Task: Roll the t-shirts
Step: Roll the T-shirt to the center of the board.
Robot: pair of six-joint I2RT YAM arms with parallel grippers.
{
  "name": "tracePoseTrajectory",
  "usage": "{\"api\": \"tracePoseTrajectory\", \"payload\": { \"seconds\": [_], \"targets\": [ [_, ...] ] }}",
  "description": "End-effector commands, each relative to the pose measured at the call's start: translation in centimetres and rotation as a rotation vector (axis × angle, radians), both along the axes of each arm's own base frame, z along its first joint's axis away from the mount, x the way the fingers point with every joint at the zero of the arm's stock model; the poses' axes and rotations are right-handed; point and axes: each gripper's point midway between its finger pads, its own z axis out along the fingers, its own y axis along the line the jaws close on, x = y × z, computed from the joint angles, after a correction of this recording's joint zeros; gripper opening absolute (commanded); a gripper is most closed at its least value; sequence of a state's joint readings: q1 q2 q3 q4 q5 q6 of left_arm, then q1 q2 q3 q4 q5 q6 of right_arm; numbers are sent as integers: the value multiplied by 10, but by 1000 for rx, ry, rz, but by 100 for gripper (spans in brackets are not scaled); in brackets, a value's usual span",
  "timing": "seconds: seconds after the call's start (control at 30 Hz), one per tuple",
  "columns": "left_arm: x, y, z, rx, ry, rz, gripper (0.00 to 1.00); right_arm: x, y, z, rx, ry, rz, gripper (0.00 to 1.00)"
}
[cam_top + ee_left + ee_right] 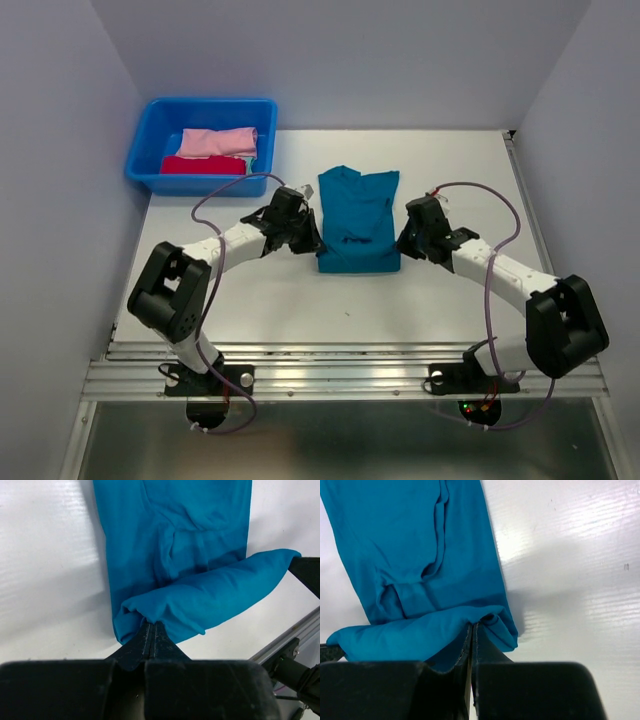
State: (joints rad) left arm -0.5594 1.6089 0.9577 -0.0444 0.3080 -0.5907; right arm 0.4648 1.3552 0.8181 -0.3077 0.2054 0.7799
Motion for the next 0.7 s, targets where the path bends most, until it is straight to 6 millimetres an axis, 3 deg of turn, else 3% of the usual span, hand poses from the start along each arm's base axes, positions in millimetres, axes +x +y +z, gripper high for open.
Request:
{"api": "tracePoseTrajectory", "payload": {
  "seconds": [0.0, 0.37, 0.53, 0.6, 0.67],
  "targets": [
    [24, -8, 19, -19, -64, -20, 0, 32, 4, 22, 21, -87, 19, 2],
    [60, 0, -13, 89, -51, 21, 0, 63, 4, -7, -3, -47, 35, 3],
    [76, 11, -22, 205, -49, 48, 0, 74, 3, -17, -30, -35, 44, 15],
    [79, 13, -20, 229, -45, 48, 11, 79, 5, -13, -33, -46, 52, 22],
    [81, 15, -6, 228, -66, 54, 30, 81, 5, 1, -32, -79, 58, 29]
  ]
}}
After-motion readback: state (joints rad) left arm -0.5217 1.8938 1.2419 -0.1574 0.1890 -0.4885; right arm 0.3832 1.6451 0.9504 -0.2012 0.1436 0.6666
